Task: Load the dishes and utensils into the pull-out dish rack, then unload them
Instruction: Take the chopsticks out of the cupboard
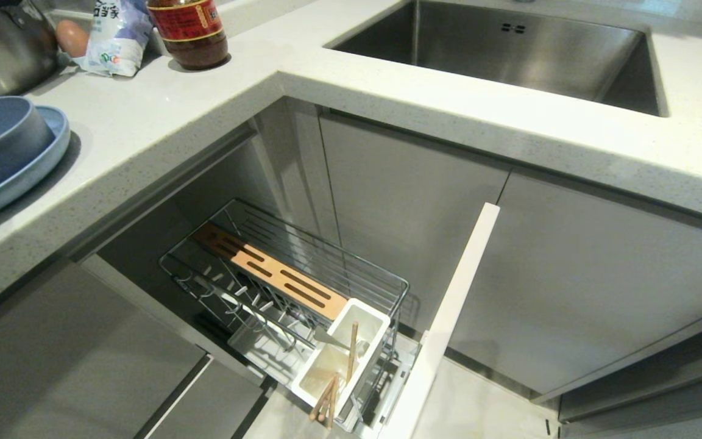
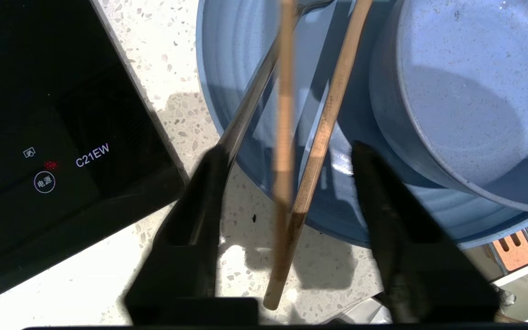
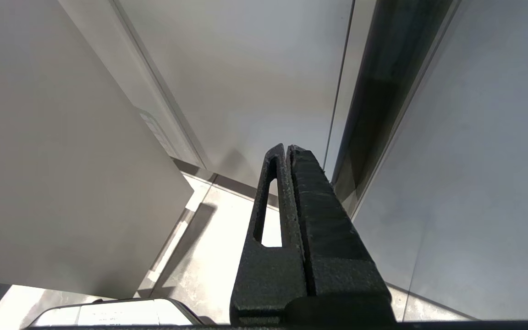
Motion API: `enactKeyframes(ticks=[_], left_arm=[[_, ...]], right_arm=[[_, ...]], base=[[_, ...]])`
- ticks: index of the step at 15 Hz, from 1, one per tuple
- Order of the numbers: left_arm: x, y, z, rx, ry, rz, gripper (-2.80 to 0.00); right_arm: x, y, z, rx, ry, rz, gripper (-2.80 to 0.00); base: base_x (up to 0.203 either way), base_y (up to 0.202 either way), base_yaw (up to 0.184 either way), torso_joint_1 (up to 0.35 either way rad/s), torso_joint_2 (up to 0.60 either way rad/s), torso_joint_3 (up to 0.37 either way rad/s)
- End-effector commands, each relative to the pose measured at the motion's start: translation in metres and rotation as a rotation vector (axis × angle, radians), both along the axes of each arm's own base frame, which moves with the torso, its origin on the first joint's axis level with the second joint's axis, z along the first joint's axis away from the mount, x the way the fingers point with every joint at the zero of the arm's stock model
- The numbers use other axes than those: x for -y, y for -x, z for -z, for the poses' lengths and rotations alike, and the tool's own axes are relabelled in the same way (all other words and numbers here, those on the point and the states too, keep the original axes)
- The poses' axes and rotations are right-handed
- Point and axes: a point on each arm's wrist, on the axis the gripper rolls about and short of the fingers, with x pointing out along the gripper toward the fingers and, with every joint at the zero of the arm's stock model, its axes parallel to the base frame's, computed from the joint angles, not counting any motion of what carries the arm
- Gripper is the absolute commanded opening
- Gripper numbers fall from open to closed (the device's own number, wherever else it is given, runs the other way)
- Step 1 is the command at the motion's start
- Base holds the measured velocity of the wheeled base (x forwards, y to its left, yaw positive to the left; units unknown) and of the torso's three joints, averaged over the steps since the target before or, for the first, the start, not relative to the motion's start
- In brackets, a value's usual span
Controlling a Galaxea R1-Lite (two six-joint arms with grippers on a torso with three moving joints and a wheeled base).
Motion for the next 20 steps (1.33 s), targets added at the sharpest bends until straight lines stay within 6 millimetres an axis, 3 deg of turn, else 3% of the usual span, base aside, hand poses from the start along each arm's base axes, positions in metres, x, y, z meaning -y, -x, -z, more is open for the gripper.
enactKeyframes(ticks=[1,7,8,12,15,18,20], left_arm=[[0.0,0.0,-0.002,0.014,-0.004,-0.003,0.0],[0.009,0.025,-0.026,0.212,-0.054,-0.028,0.0],[0.012,0.034,-0.034,0.285,-0.076,-0.033,-2.8],[0.022,0.064,-0.072,0.602,-0.157,-0.088,-2.8],[0.031,0.084,-0.095,0.817,-0.079,-0.047,-2.8],[0.034,0.087,-0.103,0.947,0.075,0.045,-2.8],[0.035,0.076,-0.098,0.942,0.198,0.081,-2.8]], right_arm=[[0.0,0.0,0.0,0.004,0.0,0.0,-2.8],[0.0,0.0,0.0,0.005,0.0,0.0,-2.8],[0.0,0.0,0.0,0.005,0.0,0.0,-2.8],[0.0,0.0,0.0,0.005,0.0,0.0,-2.8],[0.0,0.0,0.0,0.005,0.0,0.0,-2.8],[0.0,0.0,0.0,0.005,0.0,0.0,-2.8],[0.0,0.0,0.0,0.005,0.0,0.0,-2.8]], base=[[0.0,0.0,0.0,0.0,0.0,0.0],[0.0,0.0,0.0,0.0,0.0,0.0],[0.0,0.0,0.0,0.0,0.0,0.0],[0.0,0.0,0.0,0.0,0.0,0.0],[0.0,0.0,0.0,0.0,0.0,0.0],[0.0,0.0,0.0,0.0,0.0,0.0],[0.0,0.0,0.0,0.0,0.0,0.0]])
